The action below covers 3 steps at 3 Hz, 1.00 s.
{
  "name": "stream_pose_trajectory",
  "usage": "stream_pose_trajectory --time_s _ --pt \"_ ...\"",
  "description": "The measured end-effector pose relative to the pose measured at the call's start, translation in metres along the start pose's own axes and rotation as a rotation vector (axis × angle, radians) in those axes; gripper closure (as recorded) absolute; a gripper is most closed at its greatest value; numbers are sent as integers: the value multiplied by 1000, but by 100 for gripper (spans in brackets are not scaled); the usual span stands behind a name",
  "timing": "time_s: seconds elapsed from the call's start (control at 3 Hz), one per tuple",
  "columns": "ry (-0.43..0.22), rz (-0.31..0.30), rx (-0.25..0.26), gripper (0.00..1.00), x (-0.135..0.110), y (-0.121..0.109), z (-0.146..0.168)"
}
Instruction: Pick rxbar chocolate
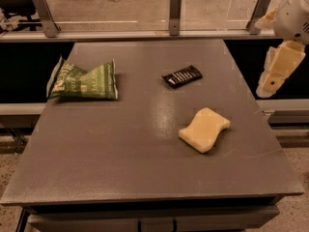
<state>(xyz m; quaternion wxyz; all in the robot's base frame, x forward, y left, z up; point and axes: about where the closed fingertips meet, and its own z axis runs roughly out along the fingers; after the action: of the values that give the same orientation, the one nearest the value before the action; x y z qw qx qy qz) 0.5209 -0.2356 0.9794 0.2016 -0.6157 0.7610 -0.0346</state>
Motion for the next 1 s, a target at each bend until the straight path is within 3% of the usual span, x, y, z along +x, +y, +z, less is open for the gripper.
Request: stream_pose_trajectory --time_s 0.33,0.67,1.0 --pt "-39 -46 -35 0 -1 -52 36" --pt "-84 -91 -75 0 -17 -93 82" --pt "-115 -131 -97 0 -44 -119 128"
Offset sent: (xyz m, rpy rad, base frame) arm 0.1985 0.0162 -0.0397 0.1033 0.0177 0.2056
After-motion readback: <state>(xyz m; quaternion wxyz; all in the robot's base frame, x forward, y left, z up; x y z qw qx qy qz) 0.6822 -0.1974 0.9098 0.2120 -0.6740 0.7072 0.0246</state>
